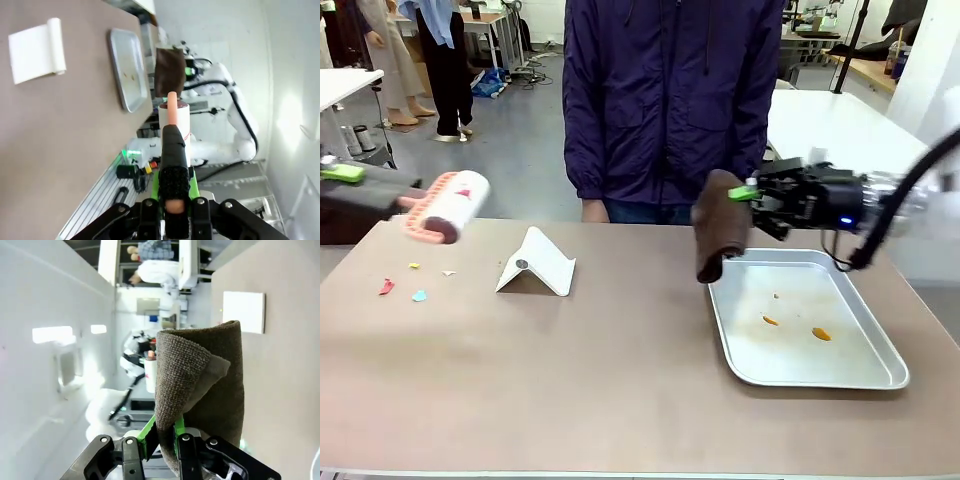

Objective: Clean the surface of the table.
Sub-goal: Hold the Lint Roller with your left hand and the towel with your right hand.

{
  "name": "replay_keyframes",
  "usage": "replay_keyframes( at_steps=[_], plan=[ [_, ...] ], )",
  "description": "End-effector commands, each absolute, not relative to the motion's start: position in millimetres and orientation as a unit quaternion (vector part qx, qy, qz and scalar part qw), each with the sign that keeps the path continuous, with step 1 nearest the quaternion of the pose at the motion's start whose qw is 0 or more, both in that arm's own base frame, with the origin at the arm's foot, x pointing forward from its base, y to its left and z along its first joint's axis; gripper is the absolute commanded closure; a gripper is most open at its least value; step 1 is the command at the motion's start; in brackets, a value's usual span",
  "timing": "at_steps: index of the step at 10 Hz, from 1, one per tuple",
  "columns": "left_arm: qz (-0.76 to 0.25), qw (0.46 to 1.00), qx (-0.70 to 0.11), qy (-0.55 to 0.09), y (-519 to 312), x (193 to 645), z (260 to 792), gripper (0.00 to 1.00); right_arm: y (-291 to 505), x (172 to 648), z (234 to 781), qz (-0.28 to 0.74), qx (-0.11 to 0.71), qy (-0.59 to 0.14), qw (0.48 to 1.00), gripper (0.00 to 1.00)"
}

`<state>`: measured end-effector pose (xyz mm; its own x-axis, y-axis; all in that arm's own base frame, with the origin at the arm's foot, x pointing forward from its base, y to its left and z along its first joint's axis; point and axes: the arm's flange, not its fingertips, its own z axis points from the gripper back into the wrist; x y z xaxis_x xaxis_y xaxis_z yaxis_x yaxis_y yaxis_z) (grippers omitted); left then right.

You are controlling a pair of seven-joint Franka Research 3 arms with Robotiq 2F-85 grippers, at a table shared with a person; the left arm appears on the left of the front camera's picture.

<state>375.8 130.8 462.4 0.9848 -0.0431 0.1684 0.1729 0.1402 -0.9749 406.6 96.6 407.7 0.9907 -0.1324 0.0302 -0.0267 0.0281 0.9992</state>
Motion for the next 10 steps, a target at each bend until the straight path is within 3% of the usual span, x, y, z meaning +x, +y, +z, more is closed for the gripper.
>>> replay_keyframes(
  at_steps=[1, 4, 6, 8, 10],
  plan=[
    [-0.091, 0.722, -0.682, -0.071, 170, 368, 446, 1.00, 51, 398, 421, -0.105, 0.690, -0.017, 0.716, 1.00],
    [-0.105, 0.715, -0.683, -0.106, 224, 341, 419, 1.00, -35, 380, 432, -0.142, 0.673, 0.009, 0.726, 1.00],
    [-0.063, 0.706, -0.693, -0.130, 238, 331, 400, 1.00, -85, 365, 429, -0.185, 0.644, 0.004, 0.742, 1.00],
    [0.024, 0.702, -0.691, -0.169, 250, 328, 381, 1.00, -117, 351, 410, -0.219, 0.612, -0.034, 0.759, 1.00],
    [0.068, 0.676, -0.710, -0.186, 246, 332, 373, 1.00, -120, 344, 402, -0.192, 0.613, -0.087, 0.761, 1.00]
  ],
)
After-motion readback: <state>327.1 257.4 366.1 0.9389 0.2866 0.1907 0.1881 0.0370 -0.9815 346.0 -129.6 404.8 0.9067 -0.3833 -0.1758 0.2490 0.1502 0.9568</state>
